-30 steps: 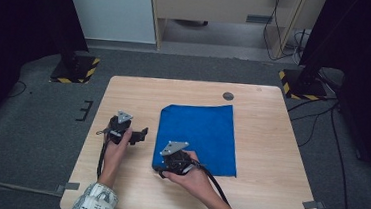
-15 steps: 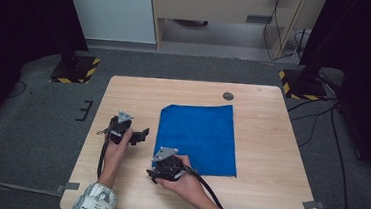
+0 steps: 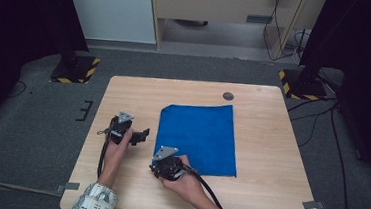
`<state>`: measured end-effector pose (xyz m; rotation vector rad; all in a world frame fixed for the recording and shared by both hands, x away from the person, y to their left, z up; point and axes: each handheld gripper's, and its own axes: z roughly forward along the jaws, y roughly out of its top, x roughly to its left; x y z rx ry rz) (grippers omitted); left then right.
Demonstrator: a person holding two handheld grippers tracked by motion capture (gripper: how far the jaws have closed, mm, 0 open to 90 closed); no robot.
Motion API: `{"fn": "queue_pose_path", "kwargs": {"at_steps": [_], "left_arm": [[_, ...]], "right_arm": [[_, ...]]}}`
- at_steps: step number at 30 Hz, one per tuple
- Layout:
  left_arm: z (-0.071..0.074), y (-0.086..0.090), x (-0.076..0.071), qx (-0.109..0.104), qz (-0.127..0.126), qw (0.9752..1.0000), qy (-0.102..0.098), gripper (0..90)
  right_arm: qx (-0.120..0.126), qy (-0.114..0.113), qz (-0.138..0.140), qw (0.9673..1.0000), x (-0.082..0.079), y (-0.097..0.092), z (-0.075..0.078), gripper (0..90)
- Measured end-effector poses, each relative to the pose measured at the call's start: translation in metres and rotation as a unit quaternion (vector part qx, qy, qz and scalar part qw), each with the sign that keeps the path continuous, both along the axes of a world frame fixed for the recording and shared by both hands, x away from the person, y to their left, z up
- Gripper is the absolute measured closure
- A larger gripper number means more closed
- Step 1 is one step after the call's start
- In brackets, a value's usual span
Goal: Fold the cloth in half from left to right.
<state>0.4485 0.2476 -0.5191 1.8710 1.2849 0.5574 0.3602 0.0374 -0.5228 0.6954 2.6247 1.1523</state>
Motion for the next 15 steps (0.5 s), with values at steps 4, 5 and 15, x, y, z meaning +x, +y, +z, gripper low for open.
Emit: {"fn": "queue_pose_path", "kwargs": {"at_steps": [4, 5, 15], "left_arm": [[0.0003, 0.0002, -0.0001, -0.003, -0.001, 1.0, 0.0, 8.6], [0.0007, 0.0005, -0.0001, -0.004, -0.001, 1.0, -0.001, 8.6], [0.0053, -0.0003, 0.0005, -0.01, -0.018, 0.9998, 0.004, 8.9]], "right_arm": [[-0.001, 0.006, 0.002, 1.0, 0.0011, -0.0014, 0.0002, 83.0], [0.0, 0.007, 0.001, 1.0, 0.0011, -0.0017, 0.0006, 85.0], [0.016, 0.015, 0.011, 0.9997, -0.0083, 0.0022, 0.0046, 87.7]]}}
